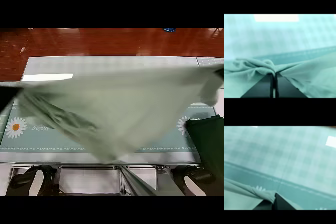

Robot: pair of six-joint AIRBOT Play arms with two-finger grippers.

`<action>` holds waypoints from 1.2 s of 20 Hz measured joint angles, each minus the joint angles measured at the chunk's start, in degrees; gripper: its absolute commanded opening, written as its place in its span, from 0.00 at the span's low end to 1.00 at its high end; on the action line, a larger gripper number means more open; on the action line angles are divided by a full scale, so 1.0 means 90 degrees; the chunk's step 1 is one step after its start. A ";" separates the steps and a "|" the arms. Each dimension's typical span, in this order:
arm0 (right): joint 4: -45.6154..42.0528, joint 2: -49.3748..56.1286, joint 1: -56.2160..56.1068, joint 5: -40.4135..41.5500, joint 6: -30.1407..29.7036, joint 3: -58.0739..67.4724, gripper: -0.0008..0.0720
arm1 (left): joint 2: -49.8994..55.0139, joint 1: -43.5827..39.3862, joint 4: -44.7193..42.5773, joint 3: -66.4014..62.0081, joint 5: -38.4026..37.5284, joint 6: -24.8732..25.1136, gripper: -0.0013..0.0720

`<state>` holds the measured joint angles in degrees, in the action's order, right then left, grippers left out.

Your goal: Fold the shirts.

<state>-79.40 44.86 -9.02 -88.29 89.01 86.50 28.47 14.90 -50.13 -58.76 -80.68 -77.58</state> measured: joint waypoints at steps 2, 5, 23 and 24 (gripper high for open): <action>-0.0005 0.0267 0.0005 0.0466 0.0022 -0.0816 0.04 | 0.0051 -0.0151 0.0214 0.1149 0.0391 0.0182 0.04; -0.0005 0.1105 0.0049 0.1256 0.0041 -0.1348 0.04 | 0.0653 -0.0580 0.0469 0.2244 0.1506 0.0534 0.04; 0.1282 0.3900 0.3041 0.1613 -0.0304 0.0168 0.57 | 0.5530 0.0374 -0.0316 -0.0534 0.0923 0.0483 0.71; 0.1302 0.3599 0.3254 0.1583 -0.0379 -0.0306 0.57 | 0.5464 0.0678 -0.0379 -0.0345 0.0933 0.0389 0.71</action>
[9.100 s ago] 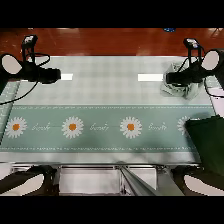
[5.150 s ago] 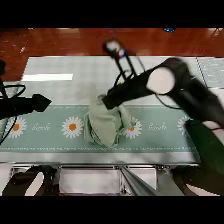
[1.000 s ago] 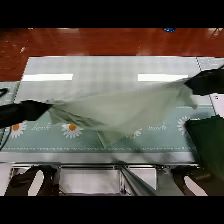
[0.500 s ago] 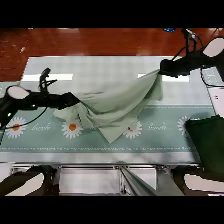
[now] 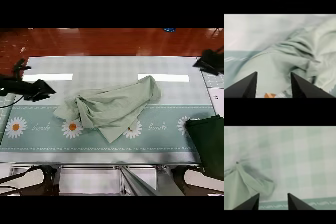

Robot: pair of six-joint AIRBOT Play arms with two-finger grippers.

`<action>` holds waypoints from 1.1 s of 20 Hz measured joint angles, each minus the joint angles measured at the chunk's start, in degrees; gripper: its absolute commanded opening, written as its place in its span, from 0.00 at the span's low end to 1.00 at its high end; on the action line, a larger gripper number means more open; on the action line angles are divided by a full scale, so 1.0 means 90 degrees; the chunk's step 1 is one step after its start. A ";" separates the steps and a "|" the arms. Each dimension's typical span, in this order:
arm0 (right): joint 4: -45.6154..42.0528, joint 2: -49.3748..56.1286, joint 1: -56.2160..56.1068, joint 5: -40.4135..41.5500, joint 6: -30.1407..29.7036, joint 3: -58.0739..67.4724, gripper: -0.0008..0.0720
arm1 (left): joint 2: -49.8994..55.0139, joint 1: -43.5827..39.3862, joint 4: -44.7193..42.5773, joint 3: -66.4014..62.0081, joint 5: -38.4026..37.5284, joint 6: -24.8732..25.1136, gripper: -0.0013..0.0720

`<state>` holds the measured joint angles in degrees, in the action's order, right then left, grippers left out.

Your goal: Fold the shirts.

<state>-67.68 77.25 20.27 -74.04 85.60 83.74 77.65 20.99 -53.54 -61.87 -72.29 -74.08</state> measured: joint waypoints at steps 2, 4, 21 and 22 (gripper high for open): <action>0.0202 -0.0624 0.0243 0.0160 -0.0165 -0.1219 0.57 | -0.0075 0.0408 -0.0032 0.0452 0.0056 -0.0097 0.71; 0.0753 -0.1319 0.0284 0.0420 -0.0459 -0.2698 0.57 | -0.0100 0.0619 -0.0068 0.0872 0.0284 -0.0126 0.71; 0.1977 -0.2786 -0.3206 0.1467 0.0376 -0.6142 0.57 | 0.0682 -0.0420 -0.0221 0.1008 0.0789 0.0627 0.04; 0.1991 -0.2713 -0.3468 0.1586 0.0500 -0.6144 0.57 | 0.0687 -0.0440 -0.0228 0.0945 0.0663 0.0687 0.04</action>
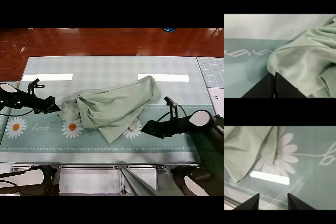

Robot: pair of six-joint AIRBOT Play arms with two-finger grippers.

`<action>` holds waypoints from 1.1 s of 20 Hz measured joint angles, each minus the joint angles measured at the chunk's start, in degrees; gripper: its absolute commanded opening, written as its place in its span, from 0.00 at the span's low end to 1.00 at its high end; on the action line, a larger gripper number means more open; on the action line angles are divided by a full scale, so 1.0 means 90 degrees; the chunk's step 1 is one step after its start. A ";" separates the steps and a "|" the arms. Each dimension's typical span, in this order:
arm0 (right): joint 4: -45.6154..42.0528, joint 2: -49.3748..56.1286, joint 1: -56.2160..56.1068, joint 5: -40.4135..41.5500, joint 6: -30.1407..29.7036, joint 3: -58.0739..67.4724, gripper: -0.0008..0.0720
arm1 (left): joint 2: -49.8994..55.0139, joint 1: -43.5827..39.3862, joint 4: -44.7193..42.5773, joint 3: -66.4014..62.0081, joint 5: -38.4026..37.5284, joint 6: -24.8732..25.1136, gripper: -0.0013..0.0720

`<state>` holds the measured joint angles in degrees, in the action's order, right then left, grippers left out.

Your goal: Fold the shirts.

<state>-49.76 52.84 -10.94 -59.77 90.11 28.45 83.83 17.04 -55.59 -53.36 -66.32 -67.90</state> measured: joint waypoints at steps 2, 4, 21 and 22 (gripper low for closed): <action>0.0010 0.0199 -0.0551 0.0255 0.0267 -0.0005 0.57 | 0.0007 -0.0022 -0.0007 -0.0068 -0.0153 0.0061 0.04; 0.0192 0.0488 -0.1115 0.0576 0.0478 -0.0010 0.57 | 0.0012 -0.0034 -0.0010 -0.0107 -0.0204 0.0104 0.04; 0.2501 0.3254 -0.2834 0.2470 -0.0440 0.1688 0.04 | 0.0012 -0.0041 -0.0012 -0.0146 -0.0369 0.0160 0.04; 0.2492 0.3298 -0.2827 0.2399 -0.0578 0.1851 0.04 | 0.0012 -0.0041 -0.0010 -0.0146 -0.0372 0.0155 0.04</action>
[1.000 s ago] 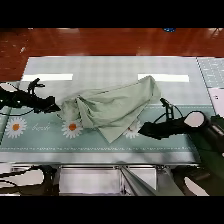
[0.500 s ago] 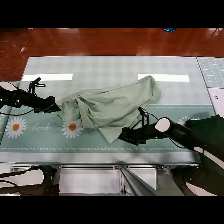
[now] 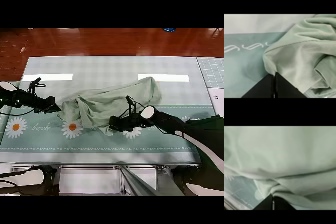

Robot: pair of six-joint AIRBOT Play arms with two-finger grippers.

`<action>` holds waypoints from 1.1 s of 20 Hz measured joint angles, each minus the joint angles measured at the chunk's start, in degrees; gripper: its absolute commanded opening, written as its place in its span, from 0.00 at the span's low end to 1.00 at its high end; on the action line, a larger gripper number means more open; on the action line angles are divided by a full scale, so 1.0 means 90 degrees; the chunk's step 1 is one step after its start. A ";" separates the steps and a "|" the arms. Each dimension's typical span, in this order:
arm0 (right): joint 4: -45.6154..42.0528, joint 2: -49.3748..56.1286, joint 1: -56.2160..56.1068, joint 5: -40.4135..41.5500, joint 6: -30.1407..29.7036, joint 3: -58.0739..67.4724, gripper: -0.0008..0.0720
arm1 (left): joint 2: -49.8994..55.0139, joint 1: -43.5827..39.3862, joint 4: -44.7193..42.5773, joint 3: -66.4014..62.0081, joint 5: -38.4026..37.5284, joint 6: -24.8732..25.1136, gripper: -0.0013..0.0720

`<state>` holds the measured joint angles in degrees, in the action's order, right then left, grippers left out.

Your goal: Fold the shirts.

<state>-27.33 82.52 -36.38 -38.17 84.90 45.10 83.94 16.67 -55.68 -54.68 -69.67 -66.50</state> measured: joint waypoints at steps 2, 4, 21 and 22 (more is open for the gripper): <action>-0.0073 0.0063 0.0102 -0.0216 -0.0223 0.0357 0.04 | 0.0000 0.0005 0.0010 -0.0051 -0.0032 -0.0024 0.04; -0.0282 0.0053 0.0325 -0.0600 -0.0376 0.0860 0.04 | -0.0029 0.0046 0.0114 -0.0260 -0.0155 -0.0102 0.04; -0.3949 -0.3453 0.3096 -0.3949 0.0073 0.7749 0.04 | -0.3575 0.1676 0.3480 -0.5469 -0.0231 -0.0165 0.04; -0.4107 -0.3691 0.3121 -0.4063 0.0090 0.7842 0.04 | -0.3801 0.1736 0.3288 -0.5688 -0.0233 -0.0243 0.04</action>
<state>-64.29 49.30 -8.29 -74.74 85.71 115.68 49.74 32.29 -26.09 -105.86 -71.77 -68.69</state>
